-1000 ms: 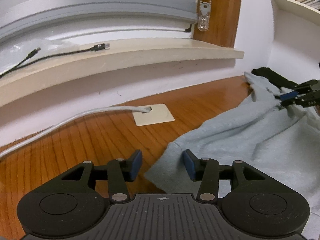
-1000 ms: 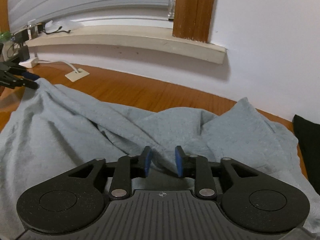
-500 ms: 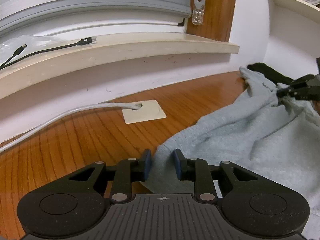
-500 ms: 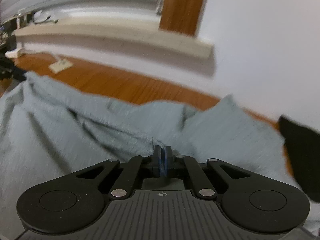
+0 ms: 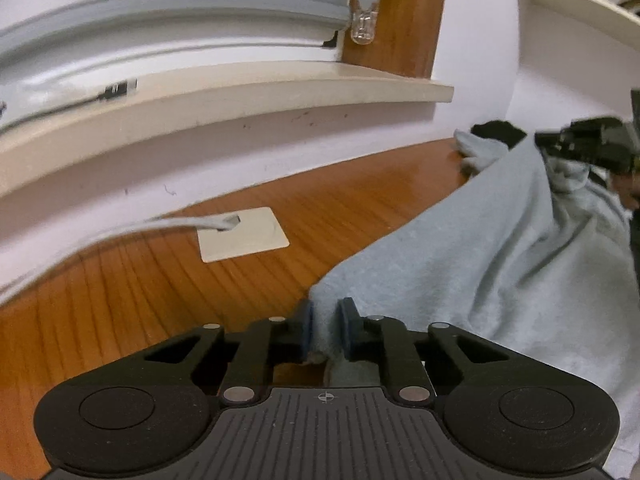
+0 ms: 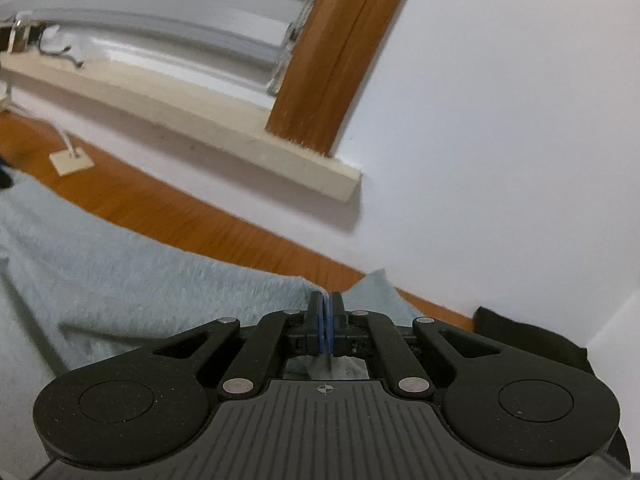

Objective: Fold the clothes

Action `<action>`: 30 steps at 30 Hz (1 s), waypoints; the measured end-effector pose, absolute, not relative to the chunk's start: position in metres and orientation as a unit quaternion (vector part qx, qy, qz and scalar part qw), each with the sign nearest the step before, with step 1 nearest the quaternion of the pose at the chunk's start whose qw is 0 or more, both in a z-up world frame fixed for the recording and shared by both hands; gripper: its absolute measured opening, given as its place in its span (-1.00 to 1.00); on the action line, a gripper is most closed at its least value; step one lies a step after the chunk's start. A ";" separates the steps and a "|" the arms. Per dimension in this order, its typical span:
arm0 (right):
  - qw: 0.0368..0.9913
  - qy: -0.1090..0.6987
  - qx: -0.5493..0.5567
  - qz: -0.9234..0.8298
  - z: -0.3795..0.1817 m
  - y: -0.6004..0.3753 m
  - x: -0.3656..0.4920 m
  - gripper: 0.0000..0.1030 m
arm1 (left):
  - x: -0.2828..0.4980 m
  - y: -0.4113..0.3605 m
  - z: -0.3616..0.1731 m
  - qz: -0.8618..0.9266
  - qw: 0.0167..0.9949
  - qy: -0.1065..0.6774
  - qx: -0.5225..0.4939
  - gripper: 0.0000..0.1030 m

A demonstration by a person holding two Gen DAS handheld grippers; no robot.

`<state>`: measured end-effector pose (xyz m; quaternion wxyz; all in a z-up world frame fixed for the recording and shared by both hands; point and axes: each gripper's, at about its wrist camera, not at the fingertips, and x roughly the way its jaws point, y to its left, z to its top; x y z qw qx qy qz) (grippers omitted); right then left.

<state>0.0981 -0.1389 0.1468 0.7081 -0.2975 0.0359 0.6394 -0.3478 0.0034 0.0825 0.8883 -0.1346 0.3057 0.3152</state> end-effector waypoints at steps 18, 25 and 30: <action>0.724 -0.021 -0.322 0.610 0.169 -0.051 0.056 -0.97 | -0.359 0.055 0.149 0.434 0.851 0.289 -0.065 -0.71; 0.694 0.071 -0.329 0.636 0.140 -0.037 0.076 -0.32 | -0.351 0.040 0.123 0.439 0.845 0.288 -0.098 -0.34; 0.681 0.121 -0.283 0.664 0.153 -0.064 0.112 -0.22 | -0.348 0.026 0.129 0.427 0.859 0.252 -0.127 -0.16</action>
